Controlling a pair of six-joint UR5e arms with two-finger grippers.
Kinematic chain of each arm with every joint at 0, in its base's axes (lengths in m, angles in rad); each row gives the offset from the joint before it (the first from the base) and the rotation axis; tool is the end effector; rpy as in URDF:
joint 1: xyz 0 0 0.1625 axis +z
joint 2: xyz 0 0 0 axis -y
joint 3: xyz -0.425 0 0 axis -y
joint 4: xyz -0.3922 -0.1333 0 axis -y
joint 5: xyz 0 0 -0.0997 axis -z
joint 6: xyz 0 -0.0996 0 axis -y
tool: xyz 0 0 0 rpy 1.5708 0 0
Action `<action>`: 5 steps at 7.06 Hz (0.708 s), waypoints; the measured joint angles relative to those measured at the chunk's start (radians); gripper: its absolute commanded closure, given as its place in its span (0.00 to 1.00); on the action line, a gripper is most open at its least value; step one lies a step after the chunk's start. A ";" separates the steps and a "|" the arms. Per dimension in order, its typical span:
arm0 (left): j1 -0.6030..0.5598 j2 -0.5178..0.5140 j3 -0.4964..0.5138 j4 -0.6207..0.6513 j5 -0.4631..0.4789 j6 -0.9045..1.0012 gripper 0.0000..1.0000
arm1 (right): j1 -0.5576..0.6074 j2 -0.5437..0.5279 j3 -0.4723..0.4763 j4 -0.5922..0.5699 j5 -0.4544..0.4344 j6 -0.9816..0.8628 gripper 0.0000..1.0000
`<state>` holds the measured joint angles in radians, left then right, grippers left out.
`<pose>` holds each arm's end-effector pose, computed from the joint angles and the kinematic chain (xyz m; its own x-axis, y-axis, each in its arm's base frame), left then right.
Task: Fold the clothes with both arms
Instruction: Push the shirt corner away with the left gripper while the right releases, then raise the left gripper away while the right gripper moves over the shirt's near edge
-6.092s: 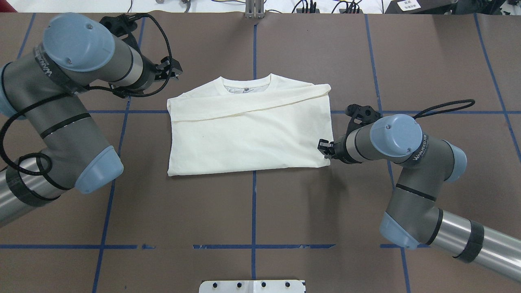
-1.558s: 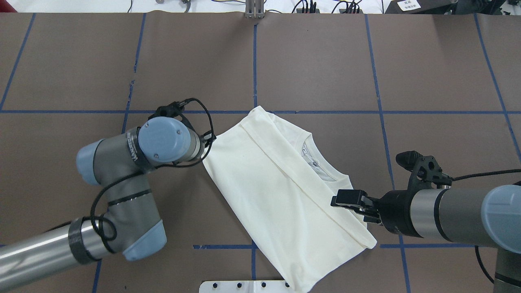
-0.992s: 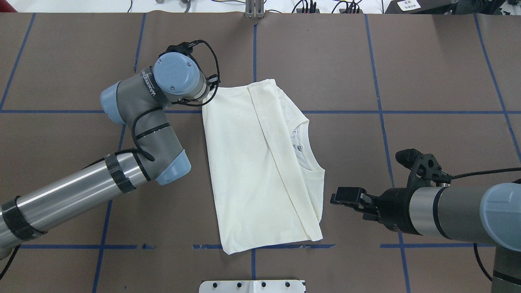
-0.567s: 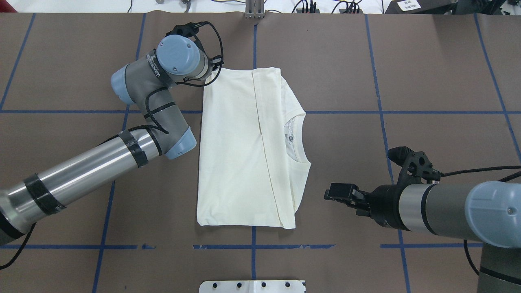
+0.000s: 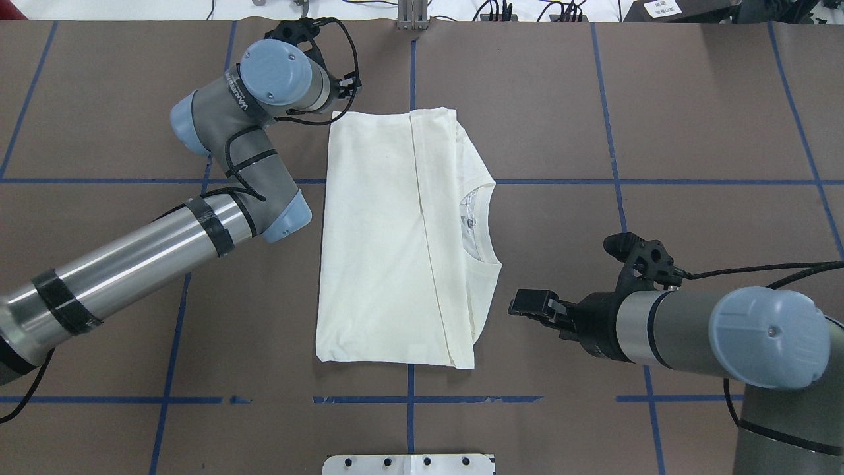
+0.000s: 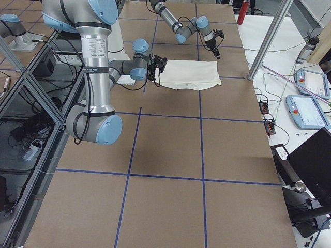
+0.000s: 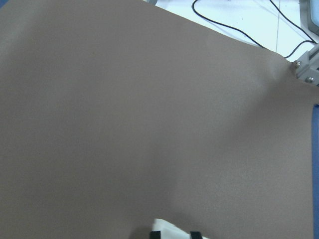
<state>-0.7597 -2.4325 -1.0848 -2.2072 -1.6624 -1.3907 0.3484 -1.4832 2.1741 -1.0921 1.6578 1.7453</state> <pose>0.5122 -0.6578 0.2634 0.4909 -0.2203 -0.8429 0.5506 0.8283 0.1042 -0.3989 -0.2775 0.2829 0.3155 0.2986 0.9007 -0.3246 0.9259 -0.1933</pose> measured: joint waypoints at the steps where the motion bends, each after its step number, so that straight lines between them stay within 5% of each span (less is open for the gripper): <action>1: -0.010 0.060 -0.101 0.014 -0.067 0.015 0.00 | 0.007 0.031 -0.029 -0.035 -0.001 -0.038 0.00; 5: -0.004 0.333 -0.726 0.367 -0.163 0.115 0.00 | 0.009 0.380 -0.199 -0.484 -0.015 -0.283 0.00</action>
<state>-0.7639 -2.0997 -1.8110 -1.8398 -1.8255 -1.2762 0.3576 -1.1027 1.9746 -1.5761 1.6424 1.4620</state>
